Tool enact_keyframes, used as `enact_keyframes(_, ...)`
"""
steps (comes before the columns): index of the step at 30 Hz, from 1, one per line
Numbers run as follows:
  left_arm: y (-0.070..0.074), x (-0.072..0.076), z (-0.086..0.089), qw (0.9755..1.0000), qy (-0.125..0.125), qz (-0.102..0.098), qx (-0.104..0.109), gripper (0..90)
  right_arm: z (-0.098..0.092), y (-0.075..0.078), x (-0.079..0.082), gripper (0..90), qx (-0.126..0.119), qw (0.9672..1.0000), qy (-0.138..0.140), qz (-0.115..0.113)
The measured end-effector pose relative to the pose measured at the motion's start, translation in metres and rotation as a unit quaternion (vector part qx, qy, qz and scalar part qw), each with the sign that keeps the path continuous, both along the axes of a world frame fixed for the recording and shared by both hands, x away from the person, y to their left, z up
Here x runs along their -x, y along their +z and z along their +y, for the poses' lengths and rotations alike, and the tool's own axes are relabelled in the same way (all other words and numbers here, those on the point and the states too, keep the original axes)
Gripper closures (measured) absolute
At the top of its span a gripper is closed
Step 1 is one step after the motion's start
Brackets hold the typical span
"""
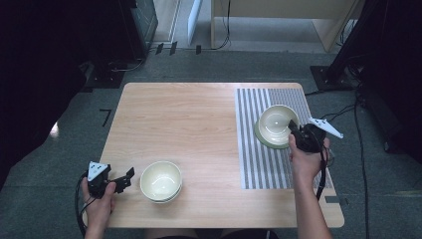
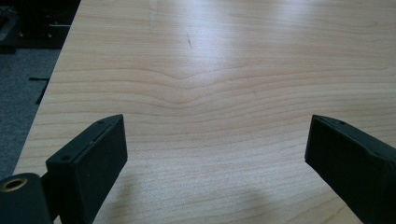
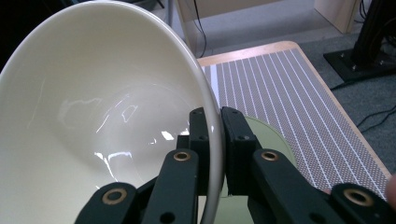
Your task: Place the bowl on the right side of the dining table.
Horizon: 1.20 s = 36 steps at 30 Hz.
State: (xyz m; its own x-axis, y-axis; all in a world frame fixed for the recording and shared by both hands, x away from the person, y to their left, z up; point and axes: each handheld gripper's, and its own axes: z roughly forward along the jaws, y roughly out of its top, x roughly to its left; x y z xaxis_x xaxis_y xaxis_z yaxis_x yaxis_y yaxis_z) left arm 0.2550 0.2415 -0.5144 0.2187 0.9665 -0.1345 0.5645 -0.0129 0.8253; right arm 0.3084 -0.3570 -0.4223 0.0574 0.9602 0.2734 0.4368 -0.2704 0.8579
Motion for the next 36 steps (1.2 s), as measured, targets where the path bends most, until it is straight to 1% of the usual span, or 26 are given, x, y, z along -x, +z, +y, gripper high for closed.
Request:
enact_keyframes(2,0.000,0.000,0.000,1.0000,0.000,0.000,-0.001,5.3,-0.003,-0.004,-0.005,84.2,-0.004,0.9999,-0.005,0.010)
enact_keyframes(11,0.000,0.000,0.000,1.0000,0.000,0.000,-0.001,5.4,-0.009,-0.010,-0.016,84.2,-0.009,0.9995,-0.012,0.028)
enact_keyframes(12,0.000,0.000,0.000,1.0000,0.000,0.000,-0.001,5.3,-0.010,-0.012,-0.018,84.2,-0.013,0.9993,-0.014,0.033)
enact_keyframes(18,0.000,0.000,0.000,1.0000,-0.001,0.000,0.000,5.4,-0.014,-0.016,-0.025,84.2,-0.018,0.9987,-0.017,0.045)
enact_keyframes(19,0.000,0.000,0.000,1.0000,0.000,0.000,0.000,5.3,-0.015,-0.018,-0.027,84.2,-0.020,0.9985,-0.019,0.048)
enact_keyframes(20,0.000,0.000,0.000,1.0000,-0.001,0.000,-0.001,5.3,-0.017,-0.020,-0.031,84.2,-0.024,0.9979,-0.022,0.056)
enact_keyframes(21,0.000,0.000,0.000,1.0000,-0.001,0.000,0.000,5.3,-0.017,-0.020,-0.031,84.2,-0.024,0.9979,-0.022,0.056)
enact_keyframes(22,0.000,0.000,0.000,1.0000,-0.001,0.000,0.000,5.4,-0.019,-0.022,-0.034,84.2,-0.026,0.9974,-0.024,0.063)
enact_keyframes(23,0.000,0.000,0.000,1.0000,-0.001,0.000,0.000,5.4,-0.019,-0.022,-0.034,84.2,-0.026,0.9974,-0.024,0.063)
enact_keyframes(26,0.000,0.000,0.000,1.0000,-0.001,0.000,0.001,5.4,-0.022,-0.024,-0.040,84.2,-0.029,0.9963,-0.028,0.076)
enact_keyframes(27,0.000,0.000,0.000,1.0000,-0.001,0.001,0.001,5.4,-0.022,-0.024,-0.040,84.2,-0.029,0.9963,-0.028,0.076)
enact_keyframes(28,0.000,0.000,0.000,1.0000,-0.002,0.001,0.001,5.4,-0.023,-0.025,-0.044,84.2,-0.031,0.9958,-0.030,0.081)
enact_keyframes(36,0.000,0.000,0.000,1.0000,-0.002,0.001,0.001,5.4,-0.029,-0.027,-0.052,84.2,-0.035,0.9937,-0.039,0.099)
